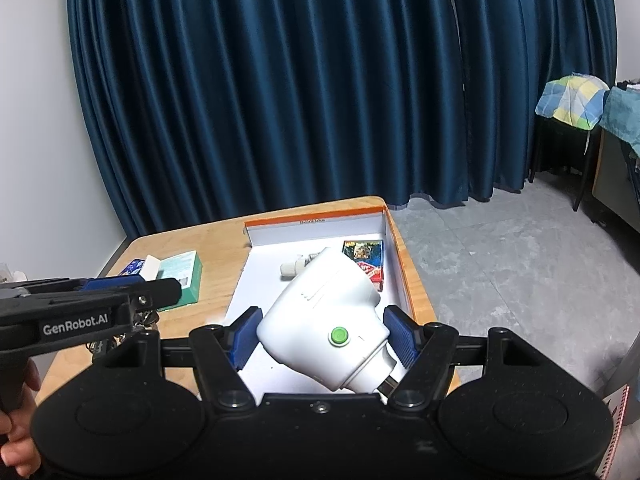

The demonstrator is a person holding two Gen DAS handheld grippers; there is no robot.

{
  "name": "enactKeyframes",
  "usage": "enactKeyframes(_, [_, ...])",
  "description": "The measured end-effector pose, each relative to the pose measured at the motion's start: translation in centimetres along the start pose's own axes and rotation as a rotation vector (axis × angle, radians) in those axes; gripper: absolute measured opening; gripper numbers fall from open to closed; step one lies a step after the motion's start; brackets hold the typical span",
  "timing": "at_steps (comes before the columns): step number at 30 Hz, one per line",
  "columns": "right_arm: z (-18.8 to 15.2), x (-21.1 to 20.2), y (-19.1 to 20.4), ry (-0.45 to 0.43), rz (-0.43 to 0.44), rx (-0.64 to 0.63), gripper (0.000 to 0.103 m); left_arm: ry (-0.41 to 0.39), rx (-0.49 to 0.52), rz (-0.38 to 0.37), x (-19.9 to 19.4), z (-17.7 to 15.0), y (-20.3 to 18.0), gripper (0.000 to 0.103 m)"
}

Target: Organize rigid objects

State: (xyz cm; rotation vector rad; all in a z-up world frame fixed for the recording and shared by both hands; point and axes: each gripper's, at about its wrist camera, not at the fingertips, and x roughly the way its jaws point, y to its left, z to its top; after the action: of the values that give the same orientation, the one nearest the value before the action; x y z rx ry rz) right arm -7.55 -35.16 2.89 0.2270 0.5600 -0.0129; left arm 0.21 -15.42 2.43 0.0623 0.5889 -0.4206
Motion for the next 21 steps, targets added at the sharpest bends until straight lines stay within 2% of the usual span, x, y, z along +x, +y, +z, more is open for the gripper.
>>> enactKeyframes(5, [-0.5,0.2,-0.6,0.014,-0.008,0.012,0.080,0.061,-0.088,0.052,1.4,-1.2,4.0,0.044])
enactKeyframes(7, [-0.8,0.4,-0.8,0.021,-0.007,0.018,0.080,0.068,-0.112,0.094,1.4,-1.6,5.6,0.042])
enactKeyframes(10, [-1.0,0.6,-1.0,0.023,-0.004,0.026,0.080,0.082,-0.177,0.106,1.1,-1.9,7.6,0.043])
enactKeyframes(14, [-1.2,1.3,-0.8,0.038,0.003,0.033,0.080,0.083,-0.142,0.092,1.2,-1.6,7.1,0.043])
enactKeyframes(16, [-1.2,1.3,-0.5,0.037,0.006,0.026,0.080,0.090,-0.123,0.057,1.8,-1.5,6.2,0.050])
enactKeyframes(18, [-1.1,1.5,-0.4,0.035,0.009,0.026,0.080,0.102,-0.088,0.044,2.7,-1.3,4.7,0.071])
enactKeyframes(21, [-0.7,1.8,-0.3,0.032,0.001,0.017,0.080,0.109,-0.058,0.030,4.8,-1.0,2.8,0.083])
